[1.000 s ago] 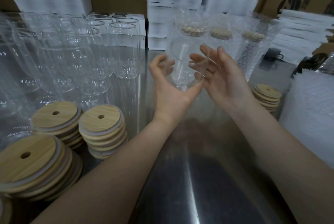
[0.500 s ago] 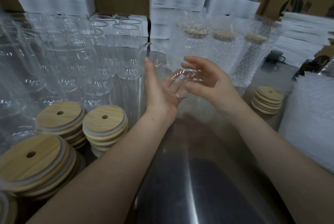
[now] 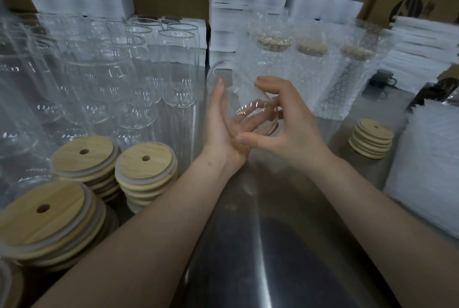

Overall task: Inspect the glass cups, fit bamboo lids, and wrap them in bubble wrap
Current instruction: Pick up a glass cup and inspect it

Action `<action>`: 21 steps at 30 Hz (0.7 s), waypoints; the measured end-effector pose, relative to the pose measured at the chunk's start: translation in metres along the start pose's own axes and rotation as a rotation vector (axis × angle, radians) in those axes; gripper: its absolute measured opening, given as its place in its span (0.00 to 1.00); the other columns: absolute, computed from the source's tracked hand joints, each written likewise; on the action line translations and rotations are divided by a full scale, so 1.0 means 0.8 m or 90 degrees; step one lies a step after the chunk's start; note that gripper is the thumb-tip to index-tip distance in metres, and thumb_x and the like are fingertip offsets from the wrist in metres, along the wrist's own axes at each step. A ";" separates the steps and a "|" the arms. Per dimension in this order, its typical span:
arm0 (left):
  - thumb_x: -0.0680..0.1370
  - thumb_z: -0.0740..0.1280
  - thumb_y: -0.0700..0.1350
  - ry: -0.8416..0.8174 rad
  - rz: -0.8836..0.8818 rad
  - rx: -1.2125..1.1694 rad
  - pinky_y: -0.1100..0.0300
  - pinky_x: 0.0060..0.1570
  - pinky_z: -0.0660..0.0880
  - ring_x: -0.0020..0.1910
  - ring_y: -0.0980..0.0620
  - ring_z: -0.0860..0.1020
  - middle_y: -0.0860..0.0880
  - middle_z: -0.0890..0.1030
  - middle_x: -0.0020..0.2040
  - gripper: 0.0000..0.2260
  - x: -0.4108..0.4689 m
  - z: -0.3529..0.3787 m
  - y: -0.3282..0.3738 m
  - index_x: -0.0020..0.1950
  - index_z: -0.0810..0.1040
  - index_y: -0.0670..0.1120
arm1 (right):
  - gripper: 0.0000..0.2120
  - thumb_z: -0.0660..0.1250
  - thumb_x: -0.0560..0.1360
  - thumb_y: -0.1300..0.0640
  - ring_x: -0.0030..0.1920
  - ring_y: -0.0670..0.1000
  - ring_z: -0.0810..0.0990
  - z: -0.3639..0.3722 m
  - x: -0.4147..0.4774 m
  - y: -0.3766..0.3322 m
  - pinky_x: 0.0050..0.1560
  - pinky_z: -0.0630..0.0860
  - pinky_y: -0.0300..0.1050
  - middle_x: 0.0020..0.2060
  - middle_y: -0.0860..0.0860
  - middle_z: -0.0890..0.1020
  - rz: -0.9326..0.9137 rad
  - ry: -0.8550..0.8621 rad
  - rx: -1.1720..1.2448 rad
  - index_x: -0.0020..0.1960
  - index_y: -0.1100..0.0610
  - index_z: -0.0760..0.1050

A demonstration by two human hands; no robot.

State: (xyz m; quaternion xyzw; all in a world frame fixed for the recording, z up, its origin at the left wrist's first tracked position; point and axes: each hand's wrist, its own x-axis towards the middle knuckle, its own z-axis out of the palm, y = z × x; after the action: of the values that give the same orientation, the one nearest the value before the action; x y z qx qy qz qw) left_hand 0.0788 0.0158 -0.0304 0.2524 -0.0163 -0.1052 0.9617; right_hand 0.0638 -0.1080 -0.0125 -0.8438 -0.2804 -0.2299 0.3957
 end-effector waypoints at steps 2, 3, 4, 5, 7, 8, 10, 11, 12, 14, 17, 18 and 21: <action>0.73 0.68 0.64 -0.001 -0.005 0.006 0.48 0.49 0.79 0.45 0.43 0.84 0.41 0.81 0.49 0.25 -0.002 0.000 -0.003 0.59 0.77 0.45 | 0.41 0.75 0.59 0.36 0.60 0.43 0.74 0.002 -0.001 -0.001 0.57 0.76 0.46 0.66 0.43 0.71 0.008 0.016 -0.039 0.66 0.53 0.69; 0.74 0.67 0.65 -0.007 -0.017 0.015 0.49 0.49 0.80 0.46 0.44 0.84 0.41 0.83 0.47 0.25 -0.004 0.000 -0.005 0.56 0.77 0.44 | 0.41 0.73 0.60 0.34 0.60 0.43 0.74 0.004 -0.002 -0.001 0.55 0.75 0.47 0.65 0.43 0.71 0.006 0.033 -0.047 0.65 0.55 0.70; 0.74 0.66 0.65 -0.015 -0.030 0.025 0.50 0.48 0.80 0.46 0.44 0.84 0.42 0.84 0.44 0.26 -0.006 0.001 -0.006 0.54 0.76 0.43 | 0.40 0.70 0.61 0.34 0.60 0.42 0.74 0.006 -0.002 -0.002 0.54 0.75 0.45 0.63 0.44 0.72 0.002 0.056 -0.045 0.64 0.57 0.70; 0.74 0.65 0.66 -0.021 -0.044 0.031 0.52 0.47 0.81 0.46 0.45 0.85 0.42 0.85 0.43 0.27 -0.008 0.002 -0.007 0.54 0.75 0.42 | 0.38 0.69 0.62 0.34 0.59 0.42 0.73 0.008 -0.002 -0.003 0.53 0.73 0.43 0.62 0.46 0.73 -0.005 0.081 -0.039 0.63 0.59 0.71; 0.74 0.64 0.67 -0.035 -0.071 0.034 0.55 0.47 0.82 0.46 0.46 0.85 0.43 0.85 0.44 0.29 -0.010 0.003 -0.008 0.56 0.76 0.41 | 0.34 0.66 0.66 0.36 0.58 0.40 0.72 0.012 -0.001 -0.003 0.52 0.71 0.38 0.60 0.50 0.75 -0.018 0.115 -0.023 0.60 0.60 0.72; 0.74 0.64 0.68 -0.040 -0.075 0.037 0.56 0.47 0.82 0.46 0.47 0.85 0.43 0.85 0.44 0.30 -0.011 0.004 -0.008 0.56 0.76 0.41 | 0.31 0.65 0.67 0.37 0.56 0.38 0.71 0.013 -0.001 -0.003 0.51 0.70 0.35 0.58 0.50 0.75 -0.016 0.122 -0.010 0.60 0.59 0.73; 0.74 0.62 0.67 -0.035 -0.056 0.047 0.55 0.44 0.82 0.44 0.47 0.85 0.43 0.85 0.44 0.31 -0.013 0.007 -0.007 0.59 0.76 0.41 | 0.22 0.63 0.70 0.39 0.50 0.36 0.72 0.013 0.001 -0.005 0.48 0.68 0.31 0.55 0.45 0.74 0.001 0.127 0.034 0.57 0.52 0.73; 0.75 0.62 0.67 -0.027 -0.042 0.050 0.55 0.41 0.82 0.43 0.47 0.85 0.43 0.84 0.45 0.32 -0.013 0.007 -0.007 0.64 0.75 0.41 | 0.18 0.63 0.71 0.40 0.47 0.36 0.73 0.012 0.002 -0.006 0.47 0.68 0.31 0.53 0.45 0.74 0.007 0.122 0.065 0.56 0.49 0.72; 0.75 0.61 0.67 -0.022 -0.028 0.050 0.55 0.39 0.81 0.44 0.46 0.85 0.42 0.84 0.47 0.34 -0.013 0.007 -0.006 0.70 0.71 0.42 | 0.15 0.63 0.73 0.42 0.45 0.36 0.73 0.010 0.003 -0.007 0.47 0.69 0.34 0.53 0.47 0.75 0.010 0.109 0.097 0.55 0.48 0.72; 0.76 0.60 0.68 -0.019 -0.005 0.056 0.53 0.41 0.81 0.48 0.43 0.85 0.40 0.82 0.53 0.36 -0.011 0.005 -0.003 0.74 0.68 0.43 | 0.11 0.65 0.75 0.47 0.48 0.40 0.76 0.006 0.007 -0.008 0.50 0.73 0.41 0.54 0.52 0.78 0.016 0.067 0.160 0.57 0.48 0.74; 0.75 0.60 0.67 -0.018 0.005 0.023 0.49 0.46 0.81 0.54 0.38 0.83 0.36 0.78 0.63 0.36 -0.009 0.003 0.001 0.75 0.67 0.45 | 0.16 0.63 0.77 0.56 0.58 0.39 0.75 -0.005 0.011 -0.006 0.61 0.71 0.37 0.58 0.49 0.78 0.012 -0.004 0.213 0.64 0.50 0.72; 0.75 0.61 0.67 -0.017 0.008 0.010 0.49 0.44 0.81 0.51 0.39 0.84 0.36 0.77 0.64 0.36 -0.009 0.002 0.002 0.75 0.67 0.44 | 0.18 0.63 0.78 0.58 0.61 0.37 0.73 -0.008 0.013 -0.004 0.64 0.68 0.34 0.60 0.49 0.77 0.008 -0.031 0.218 0.67 0.52 0.69; 0.75 0.61 0.67 -0.009 0.013 -0.002 0.49 0.42 0.81 0.48 0.38 0.84 0.35 0.75 0.65 0.36 -0.006 -0.001 0.003 0.74 0.68 0.44 | 0.23 0.65 0.77 0.58 0.65 0.42 0.75 -0.017 0.014 0.002 0.64 0.67 0.32 0.66 0.49 0.73 0.025 -0.103 0.251 0.70 0.54 0.64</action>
State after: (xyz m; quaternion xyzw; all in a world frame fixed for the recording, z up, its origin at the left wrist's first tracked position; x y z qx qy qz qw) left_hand 0.0746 0.0188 -0.0299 0.2503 -0.0253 -0.0970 0.9630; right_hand 0.0705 -0.1169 0.0014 -0.7708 -0.3344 -0.0946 0.5339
